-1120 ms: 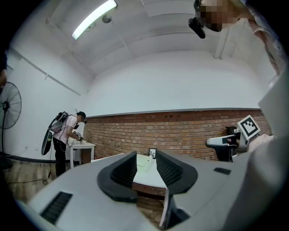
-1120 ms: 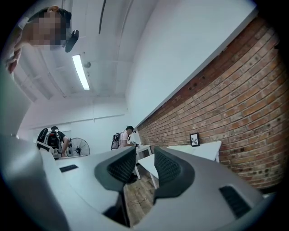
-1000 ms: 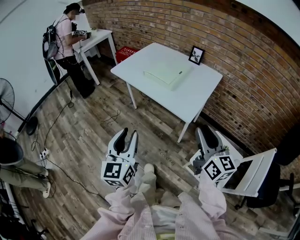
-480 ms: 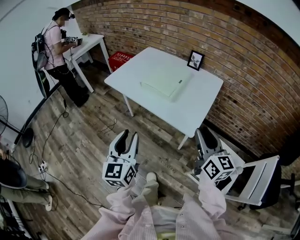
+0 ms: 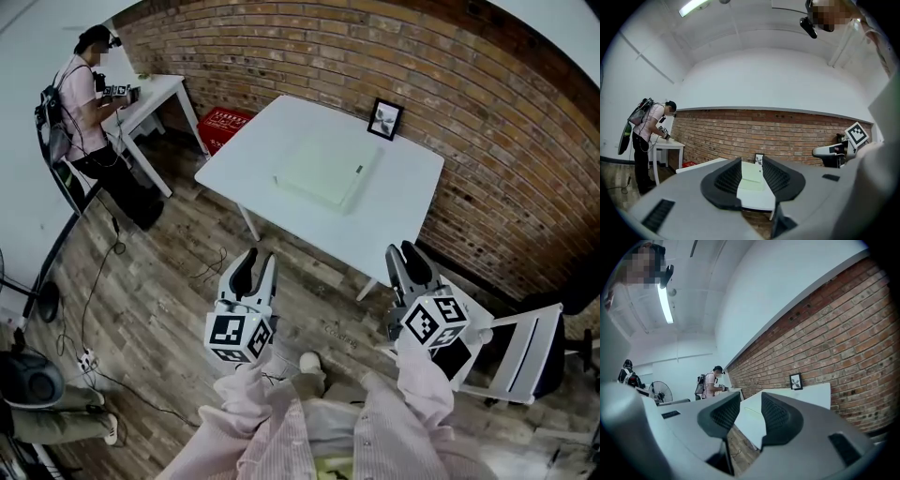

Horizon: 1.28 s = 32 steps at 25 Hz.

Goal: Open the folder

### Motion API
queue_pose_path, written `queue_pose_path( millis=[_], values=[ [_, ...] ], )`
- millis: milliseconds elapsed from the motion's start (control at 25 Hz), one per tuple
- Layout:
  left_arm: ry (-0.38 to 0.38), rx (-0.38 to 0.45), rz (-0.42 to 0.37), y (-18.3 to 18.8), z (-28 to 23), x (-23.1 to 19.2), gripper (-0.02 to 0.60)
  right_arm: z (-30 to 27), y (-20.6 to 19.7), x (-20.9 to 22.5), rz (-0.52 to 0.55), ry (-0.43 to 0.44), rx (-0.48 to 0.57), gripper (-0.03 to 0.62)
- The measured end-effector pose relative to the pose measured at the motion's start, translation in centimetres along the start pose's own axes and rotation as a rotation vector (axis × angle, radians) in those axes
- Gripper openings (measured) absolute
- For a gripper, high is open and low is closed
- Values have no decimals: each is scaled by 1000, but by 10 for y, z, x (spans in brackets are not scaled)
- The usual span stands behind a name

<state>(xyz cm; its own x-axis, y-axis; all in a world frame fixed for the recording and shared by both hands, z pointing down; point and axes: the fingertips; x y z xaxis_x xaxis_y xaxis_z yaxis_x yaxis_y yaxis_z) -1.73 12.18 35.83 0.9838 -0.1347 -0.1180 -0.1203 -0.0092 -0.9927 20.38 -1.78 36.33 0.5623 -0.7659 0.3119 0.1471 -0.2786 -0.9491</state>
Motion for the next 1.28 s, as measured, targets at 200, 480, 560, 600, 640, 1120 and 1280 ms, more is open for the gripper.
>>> queue_pose_path(
  millis=[200, 480, 560, 600, 640, 1120, 1280],
  values=[
    [-27, -9, 10, -4, -20, -15, 129, -16, -6, 3, -14, -27, 1, 123],
    [-55, -41, 29, -15, -39, -26, 127, -35, -13, 6, -31, -37, -21, 123],
    [-64, -52, 33, -21, -46, -26, 127, -39, -18, 10, -32, -46, -27, 123],
    [-68, -56, 33, -23, -49, -27, 127, -41, -20, 13, -35, -50, -30, 123],
    [-72, -58, 34, -25, -53, -28, 127, -44, -22, 16, -39, -52, -33, 123],
    [-96, -77, 46, -31, -136, -62, 127, -122, -19, 58, -70, -92, -34, 123],
    [-103, -95, 43, -34, -168, -73, 127, -151, -17, 73, -95, -101, -43, 123]
  ],
)
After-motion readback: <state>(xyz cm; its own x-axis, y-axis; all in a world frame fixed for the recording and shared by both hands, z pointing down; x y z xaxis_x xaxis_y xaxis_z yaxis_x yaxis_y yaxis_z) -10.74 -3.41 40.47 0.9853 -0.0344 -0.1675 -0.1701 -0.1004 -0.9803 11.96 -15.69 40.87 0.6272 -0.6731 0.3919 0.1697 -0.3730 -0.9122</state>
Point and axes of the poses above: the fingertips, and each gripper's own axes: z backward along the fingers, x to its right, y out of its top, and after that the axes turned 1 degree about -x, right-handed
